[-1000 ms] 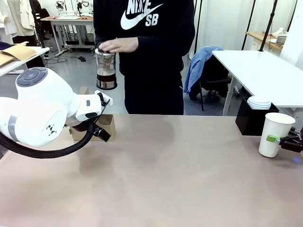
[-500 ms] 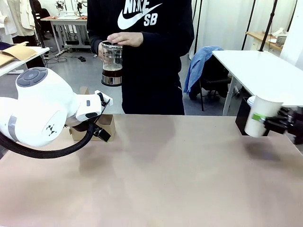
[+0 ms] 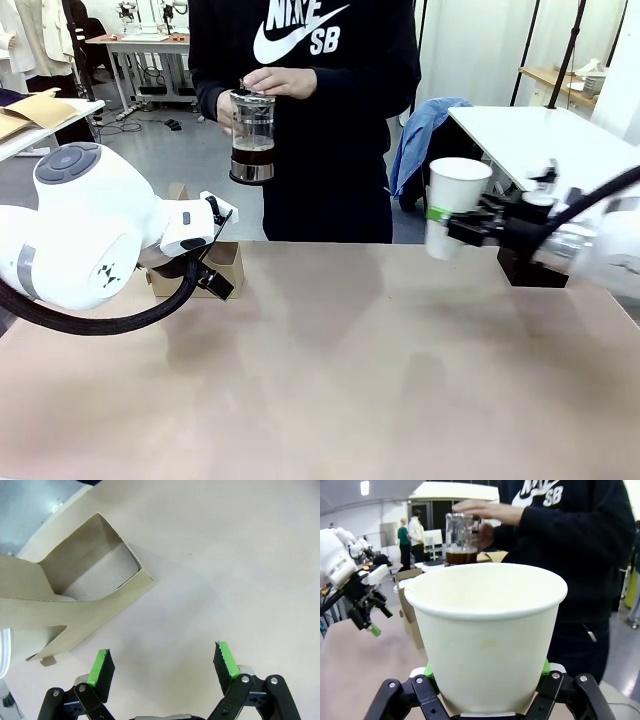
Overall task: Pour a drink into a cup and package it in a carrier.
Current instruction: Pick up the 600 ml Paper Cup and place it in the middle top area of the table.
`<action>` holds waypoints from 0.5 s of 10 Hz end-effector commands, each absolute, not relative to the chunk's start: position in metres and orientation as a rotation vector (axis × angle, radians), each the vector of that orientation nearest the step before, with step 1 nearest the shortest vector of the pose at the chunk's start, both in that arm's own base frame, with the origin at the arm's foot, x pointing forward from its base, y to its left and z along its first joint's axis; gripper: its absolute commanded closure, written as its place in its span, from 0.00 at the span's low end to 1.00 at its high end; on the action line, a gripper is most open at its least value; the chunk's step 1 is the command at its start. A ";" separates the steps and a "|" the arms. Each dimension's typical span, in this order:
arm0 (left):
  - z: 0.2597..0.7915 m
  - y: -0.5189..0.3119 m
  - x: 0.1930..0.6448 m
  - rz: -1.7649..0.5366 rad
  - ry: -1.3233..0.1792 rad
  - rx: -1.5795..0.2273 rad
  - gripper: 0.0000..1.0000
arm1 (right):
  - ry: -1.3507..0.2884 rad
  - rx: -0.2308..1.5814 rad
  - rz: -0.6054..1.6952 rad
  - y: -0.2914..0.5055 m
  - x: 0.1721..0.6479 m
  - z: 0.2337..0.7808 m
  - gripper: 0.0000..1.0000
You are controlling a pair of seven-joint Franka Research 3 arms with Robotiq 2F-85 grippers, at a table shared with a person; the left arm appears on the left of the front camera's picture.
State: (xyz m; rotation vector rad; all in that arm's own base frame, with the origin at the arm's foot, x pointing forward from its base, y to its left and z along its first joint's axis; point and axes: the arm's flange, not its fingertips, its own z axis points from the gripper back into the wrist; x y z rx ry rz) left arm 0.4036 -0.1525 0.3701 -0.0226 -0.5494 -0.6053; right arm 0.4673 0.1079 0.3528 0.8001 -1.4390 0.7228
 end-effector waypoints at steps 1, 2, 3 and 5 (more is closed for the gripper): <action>0.370 -0.152 0.404 -0.604 -0.550 -0.025 0.00 | -1.446 0.795 0.689 0.132 0.515 0.333 0.19; 0.370 -0.152 0.404 -0.604 -0.550 -0.025 0.00 | -1.480 0.799 0.676 0.143 0.533 0.320 0.19; 0.370 -0.152 0.404 -0.604 -0.550 -0.025 0.00 | -1.487 0.792 0.671 0.147 0.546 0.310 0.19; 0.370 -0.152 0.404 -0.604 -0.550 -0.025 0.00 | -1.470 0.801 0.688 0.145 0.559 0.293 0.19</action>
